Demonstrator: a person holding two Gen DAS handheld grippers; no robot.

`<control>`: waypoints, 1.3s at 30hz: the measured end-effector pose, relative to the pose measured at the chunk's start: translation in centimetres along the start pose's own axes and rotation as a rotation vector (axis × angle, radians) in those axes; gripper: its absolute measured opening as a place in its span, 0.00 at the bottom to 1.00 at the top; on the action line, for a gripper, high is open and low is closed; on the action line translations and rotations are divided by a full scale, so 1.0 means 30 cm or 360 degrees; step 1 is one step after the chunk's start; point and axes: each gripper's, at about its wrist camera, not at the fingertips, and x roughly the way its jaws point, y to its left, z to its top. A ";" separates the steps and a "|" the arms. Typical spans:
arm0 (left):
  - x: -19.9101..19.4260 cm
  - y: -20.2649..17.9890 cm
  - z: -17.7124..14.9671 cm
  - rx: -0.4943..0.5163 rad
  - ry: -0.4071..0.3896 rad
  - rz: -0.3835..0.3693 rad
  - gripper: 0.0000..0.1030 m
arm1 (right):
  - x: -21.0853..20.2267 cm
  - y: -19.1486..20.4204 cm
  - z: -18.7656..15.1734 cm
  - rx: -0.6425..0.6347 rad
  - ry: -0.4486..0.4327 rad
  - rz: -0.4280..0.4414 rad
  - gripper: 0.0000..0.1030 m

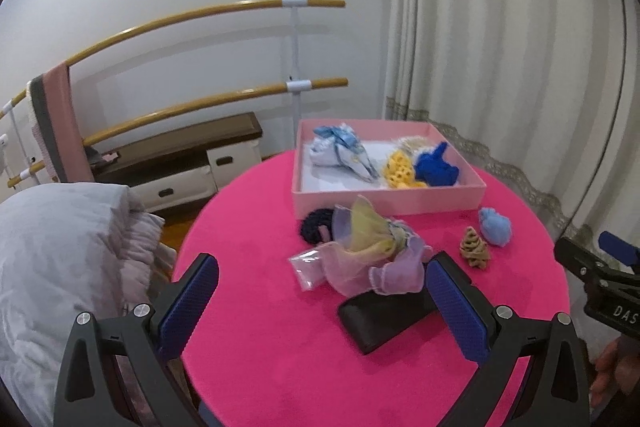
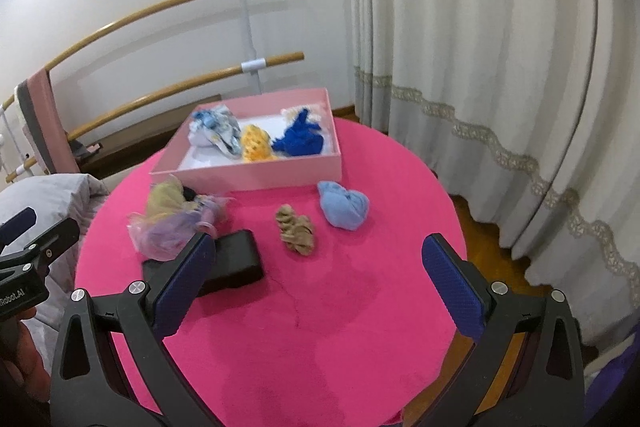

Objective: Organize soft objects
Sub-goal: 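Grasp the tulle scrunchie with the left gripper while the right gripper grasps the light-blue sock ball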

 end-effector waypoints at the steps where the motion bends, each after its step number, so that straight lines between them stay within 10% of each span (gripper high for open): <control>1: 0.029 -0.014 0.004 0.0006 0.0021 -0.0005 1.00 | 0.021 -0.011 -0.003 0.0006 0.0019 -0.0002 1.00; 24: 0.630 -0.208 0.101 0.0079 0.0302 0.0017 0.98 | 0.345 -0.182 0.034 0.0123 0.0206 -0.0005 1.00; 31: 0.709 -0.190 0.100 0.0062 0.0385 -0.0075 0.61 | 0.461 -0.182 0.046 0.0140 0.0285 0.0046 0.99; 39: 0.699 -0.176 0.113 0.0062 0.0398 -0.0165 0.37 | 0.560 -0.165 0.051 0.0110 0.0375 0.0061 0.62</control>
